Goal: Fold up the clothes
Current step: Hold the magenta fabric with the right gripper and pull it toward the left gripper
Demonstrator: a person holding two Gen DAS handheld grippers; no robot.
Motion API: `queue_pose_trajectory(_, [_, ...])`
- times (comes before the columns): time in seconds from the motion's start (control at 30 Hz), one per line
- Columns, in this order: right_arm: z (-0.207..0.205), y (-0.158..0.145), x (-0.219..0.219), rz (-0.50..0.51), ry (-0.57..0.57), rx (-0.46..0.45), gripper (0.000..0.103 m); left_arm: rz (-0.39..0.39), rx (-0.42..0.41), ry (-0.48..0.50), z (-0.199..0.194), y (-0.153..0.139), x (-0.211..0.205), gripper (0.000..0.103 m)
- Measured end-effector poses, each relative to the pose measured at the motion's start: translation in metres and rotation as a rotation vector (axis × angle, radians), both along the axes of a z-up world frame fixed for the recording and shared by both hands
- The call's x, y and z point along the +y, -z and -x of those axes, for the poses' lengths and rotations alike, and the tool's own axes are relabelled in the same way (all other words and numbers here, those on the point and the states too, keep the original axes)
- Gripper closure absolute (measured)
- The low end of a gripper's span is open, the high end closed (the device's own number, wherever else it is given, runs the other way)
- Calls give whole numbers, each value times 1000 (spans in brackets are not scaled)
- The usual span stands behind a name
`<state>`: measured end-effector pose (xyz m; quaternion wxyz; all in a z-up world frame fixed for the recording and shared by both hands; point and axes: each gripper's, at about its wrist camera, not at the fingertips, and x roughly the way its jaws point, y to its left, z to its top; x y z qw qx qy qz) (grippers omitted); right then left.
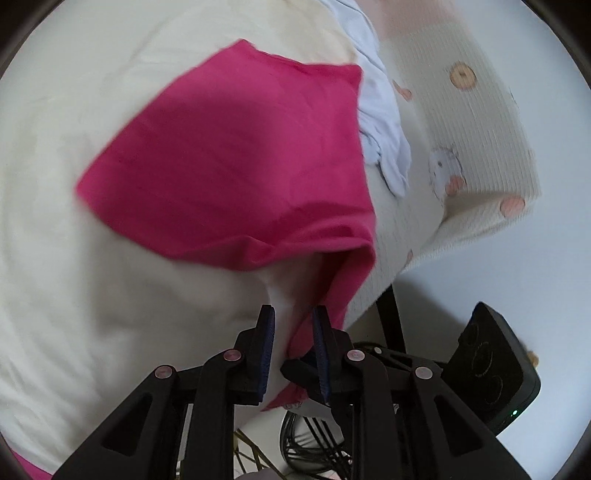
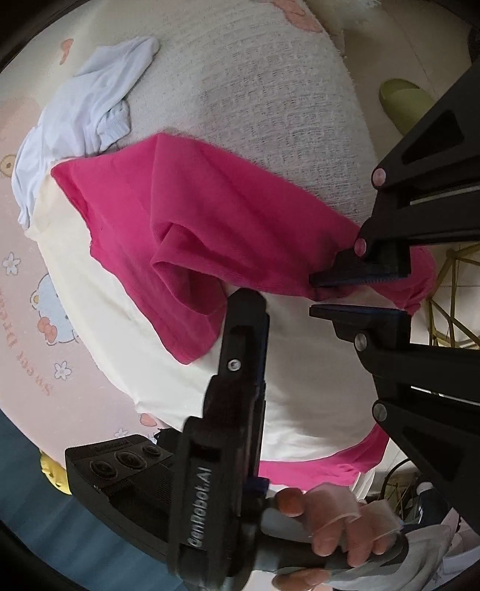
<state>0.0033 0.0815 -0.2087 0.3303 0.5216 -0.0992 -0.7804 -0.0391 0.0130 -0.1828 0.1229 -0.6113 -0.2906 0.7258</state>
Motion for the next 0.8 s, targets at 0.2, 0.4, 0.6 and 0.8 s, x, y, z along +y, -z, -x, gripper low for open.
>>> queue_pose_trajectory(0.2, [-6, 2, 7, 16, 13, -4, 93, 9, 2, 51, 6, -3, 22, 85])
queue_pose_trajectory(0.4, [-6, 2, 2, 9, 12, 16, 93, 10, 12, 50, 17, 0, 29, 59])
queue_pose_trajectory(0.6, [-3, -1, 5, 5, 21, 20, 93, 39, 57, 80, 13, -2, 44, 55])
queue_pose_trajectory(0.8, [-8, -2, 16, -5, 39, 6, 93, 181, 73, 112, 8, 1, 50, 89])
